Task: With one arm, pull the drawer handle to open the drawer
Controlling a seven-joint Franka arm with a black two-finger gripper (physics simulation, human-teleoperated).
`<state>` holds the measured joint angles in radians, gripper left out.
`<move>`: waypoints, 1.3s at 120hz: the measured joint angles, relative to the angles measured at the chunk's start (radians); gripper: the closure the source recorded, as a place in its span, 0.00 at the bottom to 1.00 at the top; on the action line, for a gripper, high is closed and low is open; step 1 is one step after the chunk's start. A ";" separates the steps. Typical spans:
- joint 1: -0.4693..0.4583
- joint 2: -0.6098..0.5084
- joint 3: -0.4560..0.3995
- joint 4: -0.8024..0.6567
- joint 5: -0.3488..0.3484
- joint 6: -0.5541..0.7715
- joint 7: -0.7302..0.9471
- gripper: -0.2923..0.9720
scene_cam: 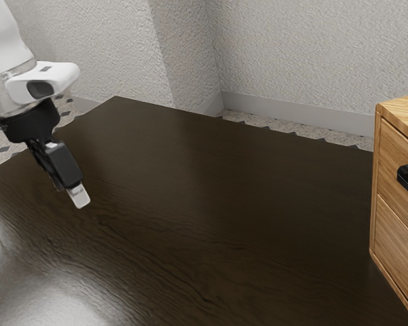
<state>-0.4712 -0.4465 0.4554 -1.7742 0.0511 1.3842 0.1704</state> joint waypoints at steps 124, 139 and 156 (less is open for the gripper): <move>-0.289 0.017 -0.312 -0.096 0.101 0.304 -0.167 0.25; -0.131 0.067 -0.484 -0.049 0.084 0.401 -0.062 0.25; -0.086 0.079 -0.530 -0.050 0.058 0.487 -0.148 0.25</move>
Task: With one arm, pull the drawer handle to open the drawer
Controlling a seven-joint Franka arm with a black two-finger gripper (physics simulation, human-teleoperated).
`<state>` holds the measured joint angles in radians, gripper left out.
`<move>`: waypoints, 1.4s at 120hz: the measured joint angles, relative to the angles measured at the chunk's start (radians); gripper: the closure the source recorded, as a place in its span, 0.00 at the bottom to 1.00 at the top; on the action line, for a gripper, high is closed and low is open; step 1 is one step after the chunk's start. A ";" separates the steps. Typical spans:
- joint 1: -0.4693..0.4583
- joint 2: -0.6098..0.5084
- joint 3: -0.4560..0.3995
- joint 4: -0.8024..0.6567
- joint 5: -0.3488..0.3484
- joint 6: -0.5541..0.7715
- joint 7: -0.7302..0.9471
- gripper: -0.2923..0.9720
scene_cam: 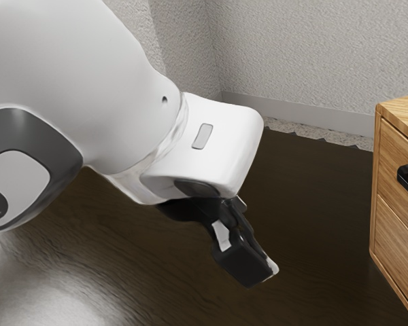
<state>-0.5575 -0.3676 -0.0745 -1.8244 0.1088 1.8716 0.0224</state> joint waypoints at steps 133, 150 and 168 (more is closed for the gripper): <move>0.027 0.161 0.070 0.294 -0.256 -0.248 -1.129 0.25; 0.060 0.140 0.052 0.263 -0.320 -0.264 -1.204 0.25; 0.072 0.126 0.011 0.273 -0.343 -0.273 -1.271 0.25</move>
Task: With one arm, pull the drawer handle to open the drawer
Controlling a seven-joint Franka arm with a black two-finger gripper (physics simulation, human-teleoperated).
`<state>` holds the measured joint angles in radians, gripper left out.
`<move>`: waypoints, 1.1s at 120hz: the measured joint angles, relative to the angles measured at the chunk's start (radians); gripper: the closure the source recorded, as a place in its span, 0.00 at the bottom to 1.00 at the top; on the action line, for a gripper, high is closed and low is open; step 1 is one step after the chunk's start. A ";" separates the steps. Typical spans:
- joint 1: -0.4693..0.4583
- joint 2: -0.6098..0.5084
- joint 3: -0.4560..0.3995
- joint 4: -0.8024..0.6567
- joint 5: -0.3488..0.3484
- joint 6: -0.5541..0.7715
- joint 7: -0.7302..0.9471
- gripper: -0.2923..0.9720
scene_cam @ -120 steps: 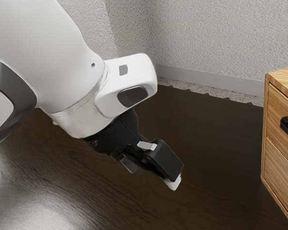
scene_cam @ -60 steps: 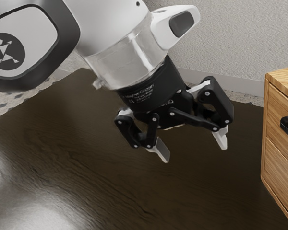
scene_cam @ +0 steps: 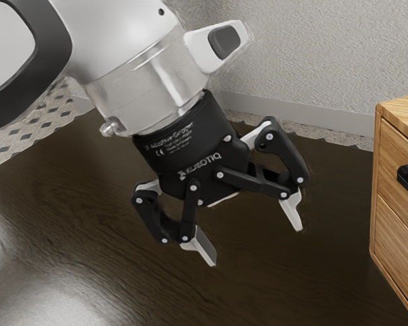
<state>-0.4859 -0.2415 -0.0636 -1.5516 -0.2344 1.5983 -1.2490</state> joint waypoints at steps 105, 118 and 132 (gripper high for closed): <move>0.752 -0.214 -0.707 -0.069 -0.232 0.159 -0.046 0.25; 0.737 -0.206 -0.711 -0.083 -0.231 0.205 -0.037 0.25; 0.718 -0.201 -0.713 -0.121 -0.234 0.250 -0.030 0.25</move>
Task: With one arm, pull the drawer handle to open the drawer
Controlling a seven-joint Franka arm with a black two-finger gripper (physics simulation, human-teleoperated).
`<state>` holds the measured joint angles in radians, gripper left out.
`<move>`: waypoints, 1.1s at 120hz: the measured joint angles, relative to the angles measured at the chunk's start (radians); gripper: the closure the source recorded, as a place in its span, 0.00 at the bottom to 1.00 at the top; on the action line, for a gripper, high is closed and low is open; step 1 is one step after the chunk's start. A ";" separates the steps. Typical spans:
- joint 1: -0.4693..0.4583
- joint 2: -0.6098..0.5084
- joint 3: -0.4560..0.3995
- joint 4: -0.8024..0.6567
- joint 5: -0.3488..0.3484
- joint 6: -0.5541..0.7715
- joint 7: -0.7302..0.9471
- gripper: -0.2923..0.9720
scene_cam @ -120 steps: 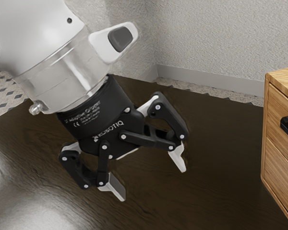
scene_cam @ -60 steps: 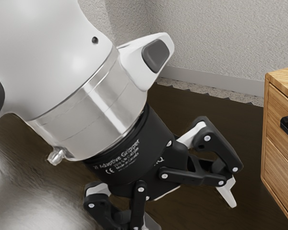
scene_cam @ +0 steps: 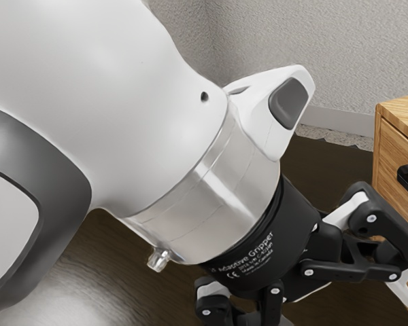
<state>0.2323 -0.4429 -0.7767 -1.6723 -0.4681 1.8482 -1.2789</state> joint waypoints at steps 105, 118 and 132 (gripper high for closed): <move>0.013 0.206 -0.015 0.013 0.089 0.163 0.069 0.25; 0.013 0.220 -0.019 0.009 0.111 0.197 0.079 0.25; 0.013 0.224 -0.023 -0.004 0.120 0.222 0.087 0.25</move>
<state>0.2448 -0.2193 -0.7998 -1.6763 -0.3480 2.0703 -1.1914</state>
